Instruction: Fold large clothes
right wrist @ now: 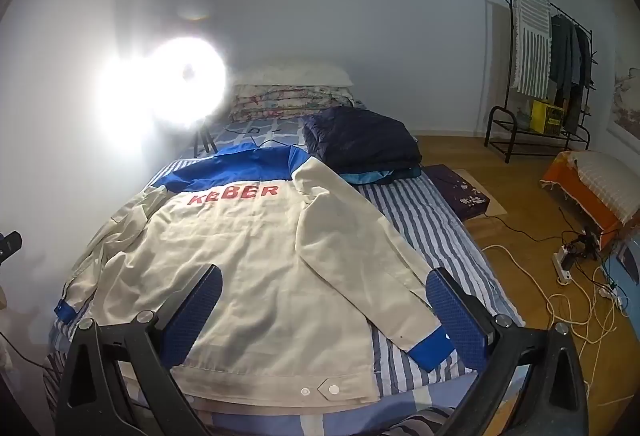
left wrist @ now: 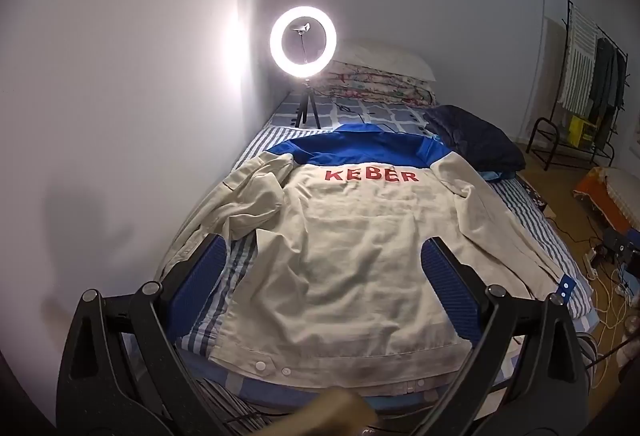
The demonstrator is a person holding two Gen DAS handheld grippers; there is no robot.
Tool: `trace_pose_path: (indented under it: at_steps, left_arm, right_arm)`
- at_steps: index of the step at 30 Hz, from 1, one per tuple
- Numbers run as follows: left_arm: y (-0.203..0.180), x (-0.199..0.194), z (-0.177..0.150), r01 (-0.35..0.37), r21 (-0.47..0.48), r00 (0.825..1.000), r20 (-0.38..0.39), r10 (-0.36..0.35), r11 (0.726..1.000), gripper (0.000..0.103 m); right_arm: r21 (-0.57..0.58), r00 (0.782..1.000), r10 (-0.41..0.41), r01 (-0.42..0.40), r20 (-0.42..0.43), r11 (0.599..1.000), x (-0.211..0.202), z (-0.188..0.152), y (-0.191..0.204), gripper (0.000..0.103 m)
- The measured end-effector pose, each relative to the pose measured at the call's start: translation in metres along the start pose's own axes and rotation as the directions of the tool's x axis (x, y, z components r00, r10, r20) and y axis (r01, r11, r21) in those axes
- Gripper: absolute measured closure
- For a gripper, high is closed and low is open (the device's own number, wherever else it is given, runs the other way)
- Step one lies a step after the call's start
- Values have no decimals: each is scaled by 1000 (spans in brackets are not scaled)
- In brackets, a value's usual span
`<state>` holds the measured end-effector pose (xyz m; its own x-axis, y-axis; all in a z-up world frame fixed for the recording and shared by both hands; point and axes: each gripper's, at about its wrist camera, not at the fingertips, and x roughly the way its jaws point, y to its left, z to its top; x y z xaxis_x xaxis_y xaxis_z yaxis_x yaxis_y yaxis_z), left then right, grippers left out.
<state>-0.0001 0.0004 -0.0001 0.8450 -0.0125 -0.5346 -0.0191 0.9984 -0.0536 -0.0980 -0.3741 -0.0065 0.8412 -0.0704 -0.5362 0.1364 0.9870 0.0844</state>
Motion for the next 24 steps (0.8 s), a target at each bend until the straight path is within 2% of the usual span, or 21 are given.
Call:
trace_pose_path:
  at_steps: [12, 24]
  left_arm:
    - [2, 0, 1, -8, -2, 1000, 17, 8, 1000, 3]
    - [2, -1, 0, -12, 2, 1000, 23, 12, 1000, 3]
  right_arm:
    - [-22, 1000, -16, 17, 12, 1000, -9, -7, 2, 0]
    - [-21, 1000, -20, 20, 4, 1000, -8, 0, 11, 0]
